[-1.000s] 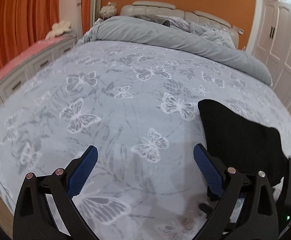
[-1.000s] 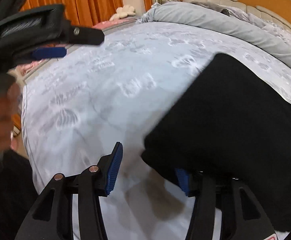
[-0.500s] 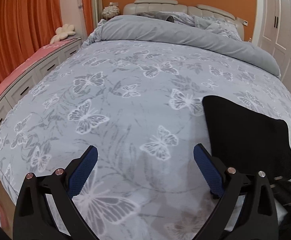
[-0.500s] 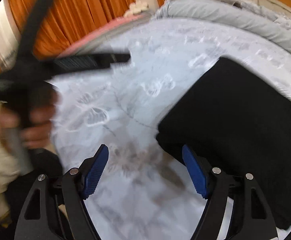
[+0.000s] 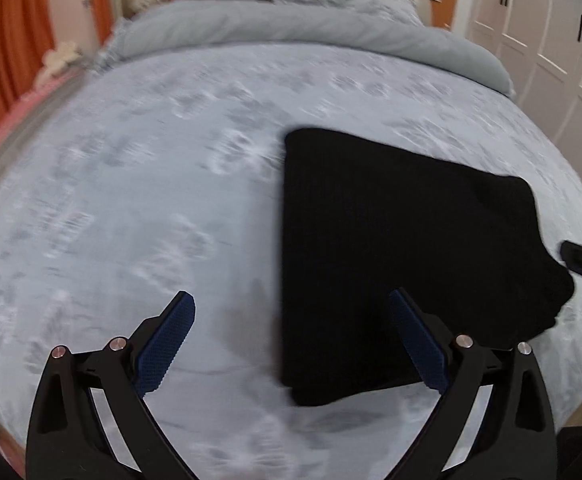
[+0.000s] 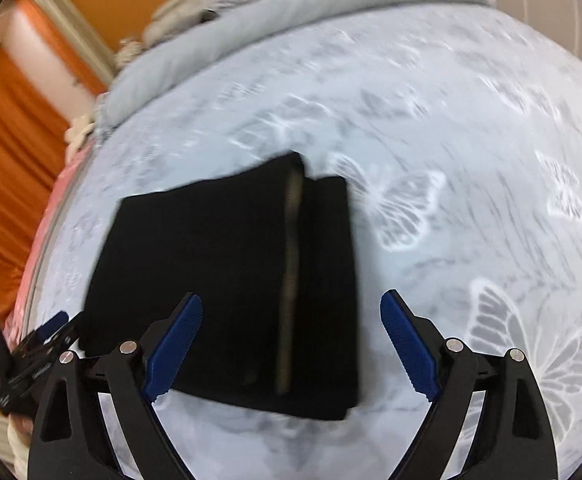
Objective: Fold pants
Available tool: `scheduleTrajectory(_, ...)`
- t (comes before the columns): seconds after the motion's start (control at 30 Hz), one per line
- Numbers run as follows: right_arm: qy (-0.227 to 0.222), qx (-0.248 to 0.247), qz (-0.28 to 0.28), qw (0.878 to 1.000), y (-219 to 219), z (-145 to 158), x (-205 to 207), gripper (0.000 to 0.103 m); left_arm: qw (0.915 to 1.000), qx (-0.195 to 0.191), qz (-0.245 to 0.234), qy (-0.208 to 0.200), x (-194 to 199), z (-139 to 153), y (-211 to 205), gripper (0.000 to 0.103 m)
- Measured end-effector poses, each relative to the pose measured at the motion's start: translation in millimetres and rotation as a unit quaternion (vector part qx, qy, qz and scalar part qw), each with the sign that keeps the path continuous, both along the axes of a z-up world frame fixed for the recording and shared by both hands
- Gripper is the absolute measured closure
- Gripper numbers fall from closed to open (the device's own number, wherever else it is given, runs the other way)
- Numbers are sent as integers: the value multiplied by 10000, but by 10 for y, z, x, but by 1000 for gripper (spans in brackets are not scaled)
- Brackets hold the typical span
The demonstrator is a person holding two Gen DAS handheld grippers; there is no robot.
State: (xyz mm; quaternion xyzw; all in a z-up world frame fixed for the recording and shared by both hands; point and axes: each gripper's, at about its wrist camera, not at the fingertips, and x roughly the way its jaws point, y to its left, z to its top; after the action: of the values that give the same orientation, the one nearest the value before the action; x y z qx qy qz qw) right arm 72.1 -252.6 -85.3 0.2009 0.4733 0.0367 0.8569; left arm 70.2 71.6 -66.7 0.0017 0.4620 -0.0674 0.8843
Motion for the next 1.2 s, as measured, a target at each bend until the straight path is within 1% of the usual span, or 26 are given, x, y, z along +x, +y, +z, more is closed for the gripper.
scheduleTrajectory(0.1, 333, 289, 180, 9989, 27, -189, 47, 15, 9974, -417, -3, 588, 164, -236, -72, 6)
scheduleTrajectory(0.17, 574, 434, 247, 9971, 52, -343, 25, 15, 9908, -908, 50, 1005, 276, -404, -59, 6)
scheduleTrajectory(0.23, 692, 556, 162, 9959, 26, -456, 17, 13, 9846, -1248, 115, 1216, 347, -489, -21, 5)
scheduleTrajectory(0.3, 634, 784, 101, 9949, -19, -480, -18, 12, 9810, -1484, 130, 1241, 394, -520, 29, 5)
scheduleTrajectory(0.33, 626, 777, 115, 9949, -2, -482, -23, 11, 9801, -1562, 101, 1222, 416, -527, 41, 5)
scheduleTrajectory(0.37, 592, 762, 154, 9952, 23, -482, -32, 7, 9789, -1656, 49, 1192, 442, -545, 49, 5)
scheduleTrajectory(0.4, 537, 726, 256, 9956, 71, -493, -33, 10, 9784, -1712, 6, 1160, 464, -560, 52, 6)
scheduleTrajectory(0.43, 430, 682, 419, 9959, 128, -490, -30, 18, 9781, -1759, -69, 1110, 480, -555, 46, 22)
scheduleTrajectory(0.47, 382, 739, 553, 9950, 159, -487, -22, 38, 9741, -1963, -238, 1095, 496, -537, 42, 37)
scheduleTrajectory(0.5, 354, 843, 606, 9940, 160, -468, -22, 55, 9727, -2029, -171, 1116, 505, -524, 67, 46)
scheduleTrajectory(0.53, 309, 1039, 657, 9919, 140, -414, -33, 58, 9691, -2175, -123, 1156, 501, -501, 107, 60)
scheduleTrajectory(0.57, 241, 1070, 714, 9914, 131, -350, -48, 61, 9650, -2346, -148, 1162, 475, -439, 156, 64)
scheduleTrajectory(0.63, 23, 1095, 945, 9895, 163, -128, -156, 64, 9623, -2451, -212, 1161, 391, -323, 209, 69)
scheduleTrajectory(0.7, -94, 1224, 1196, 9852, 189, 76, -377, 64, 9585, -2564, -366, 1193, 180, -185, 267, 69)
scheduleTrajectory(0.77, 3, 1343, 1375, 9814, 171, 122, -592, 63, 9520, -2668, -584, 1384, -154, -117, 360, 68)
scheduleTrajectory(0.8, 98, 1386, 1450, 9796, 181, 92, -699, 61, 9485, -2714, -620, 1514, -258, -137, 392, 66)
scheduleTrajectory(0.83, 249, 1350, 1492, 9792, 186, -18, -841, 59, 9435, -2808, -637, 1642, -389, -202, 430, 59)
scheduleTrajectory(0.87, 389, 1298, 1445, 9802, 182, -132, -903, 51, 9427, -2771, -567, 1772, -540, -339, 465, 55)
scheduleTrajectory(0.9, 666, 1135, 1254, 9833, 160, -338, -983, 38, 9472, -2599, -450, 1824, -631, -440, 481, 46)
scheduleTrajectory(0.93, 910, 1105, 1050, 9841, 133, -495, -1028, 31, 9512, -2437, -325, 1863, -696, -549, 503, 37)
scheduleTrajectory(0.97, 872, 1372, 914, 9825, 93, -540, -1032, 27, 9473, -2631, -311, 1800, -733, -603, 545, 35)
scheduleTrajectory(1.0, 800, 1477, 859, 9820, 79, -525, -1022, 21, 9452, -2718, -306, 1780, -734, -596, 564, 34)
scheduleTrajectory(1.07, 741, 1506, 968, 9810, 125, -488, -971, 19, 9464, -2729, -281, 1705, -706, -545, 600, 22)
scheduleTrajectory(1.1, 716, 1502, 903, 9819, 141, -501, -962, 19, 9528, -2666, -56, 1448, -703, -488, 656, 12)
scheduleTrajectory(1.13, 769, 1571, 848, 9809, 165, -543, -941, 17, 9552, -2650, 131, 1314, -696, -465, 724, 11)
scheduleTrajectory(1.2, 776, 1489, 835, 9823, 251, -582, -916, 16, 9503, -2809, 196, 1325, -648, -468, 749, 11)
